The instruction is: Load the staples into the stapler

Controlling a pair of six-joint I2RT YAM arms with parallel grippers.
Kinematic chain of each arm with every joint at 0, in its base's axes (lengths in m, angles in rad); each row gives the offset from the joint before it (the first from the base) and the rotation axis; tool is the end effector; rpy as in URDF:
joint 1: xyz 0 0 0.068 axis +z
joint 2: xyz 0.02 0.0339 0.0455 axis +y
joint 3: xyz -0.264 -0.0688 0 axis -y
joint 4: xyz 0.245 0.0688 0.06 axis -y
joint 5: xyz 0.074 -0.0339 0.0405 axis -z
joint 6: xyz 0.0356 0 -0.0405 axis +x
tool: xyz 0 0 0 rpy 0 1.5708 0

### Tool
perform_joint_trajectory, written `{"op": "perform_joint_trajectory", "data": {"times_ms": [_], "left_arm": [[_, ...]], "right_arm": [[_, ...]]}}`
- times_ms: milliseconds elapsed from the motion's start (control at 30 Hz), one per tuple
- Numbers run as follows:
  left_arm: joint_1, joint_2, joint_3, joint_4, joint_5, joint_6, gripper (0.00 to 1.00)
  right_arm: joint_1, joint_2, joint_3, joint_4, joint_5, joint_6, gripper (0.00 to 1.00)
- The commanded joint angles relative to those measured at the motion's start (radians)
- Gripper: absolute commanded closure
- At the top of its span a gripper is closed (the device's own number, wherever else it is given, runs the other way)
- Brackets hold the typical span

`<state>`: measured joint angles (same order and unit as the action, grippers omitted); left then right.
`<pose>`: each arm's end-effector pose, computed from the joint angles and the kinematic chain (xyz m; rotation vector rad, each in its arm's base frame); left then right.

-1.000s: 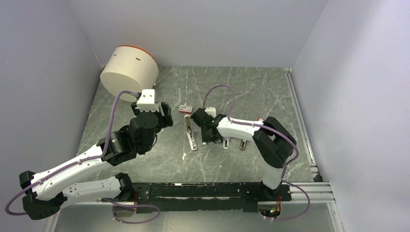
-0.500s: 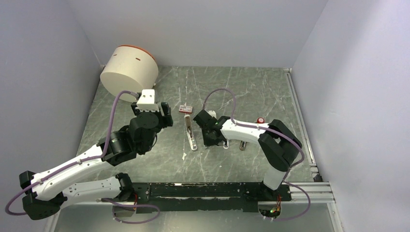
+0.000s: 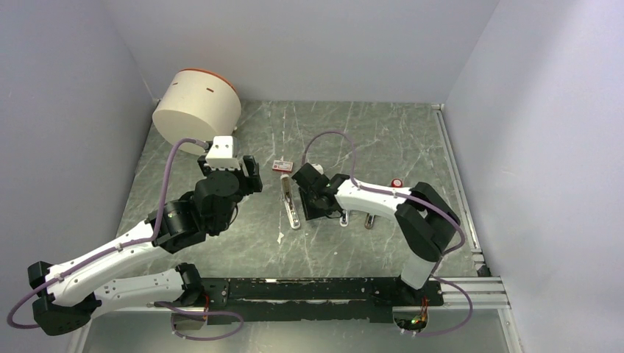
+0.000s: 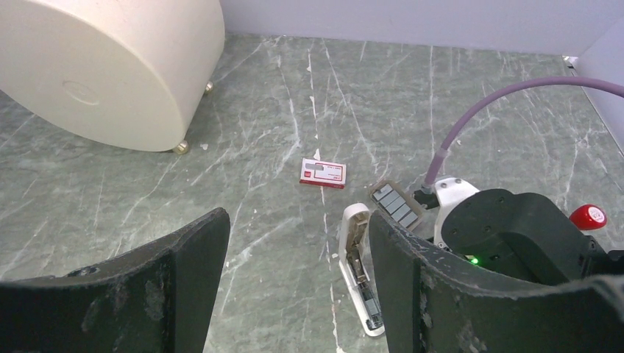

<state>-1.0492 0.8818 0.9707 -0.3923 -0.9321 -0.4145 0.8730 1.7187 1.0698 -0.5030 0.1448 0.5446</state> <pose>0.1153 -0.1433 0.3703 -0.0643 1.7526 -0.1922 0.2191 0.2532 0.1746 -0.4035 2.6923 0.2268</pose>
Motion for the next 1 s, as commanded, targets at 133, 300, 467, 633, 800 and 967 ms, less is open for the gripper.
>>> {"op": "perform_joint_trajectory", "data": {"times_ms": [133, 300, 467, 633, 800, 967], "left_arm": [[0.006, -0.007, -0.010, 0.008, -0.022, -0.008, 0.26], [0.006, -0.009, -0.012, 0.009, -0.024, -0.006, 0.26], [0.006, -0.007, -0.009, 0.006, -0.025, -0.003, 0.26], [0.006, -0.009, -0.010, 0.007, -0.027, -0.002, 0.26], [0.006, -0.001, -0.009, 0.012, -0.017, -0.004, 0.26], [0.006, 0.004, 0.015, -0.002, -0.002, -0.006, 0.26]], "right_arm": [[0.022, 0.078, 0.064, -0.031, 0.006, -0.022, 0.62], [0.026, 0.097, 0.068, -0.038, 0.011, -0.020, 0.65], [0.027, 0.122, 0.079, -0.065, 0.017, -0.012, 0.71], [0.027, 0.120, 0.087, -0.094, 0.051, 0.012, 0.79], [0.027, 0.065, 0.072, -0.074, 0.104, 0.036, 0.79], [0.026, -0.037, 0.028, -0.035, 0.201, 0.093, 0.79]]}}
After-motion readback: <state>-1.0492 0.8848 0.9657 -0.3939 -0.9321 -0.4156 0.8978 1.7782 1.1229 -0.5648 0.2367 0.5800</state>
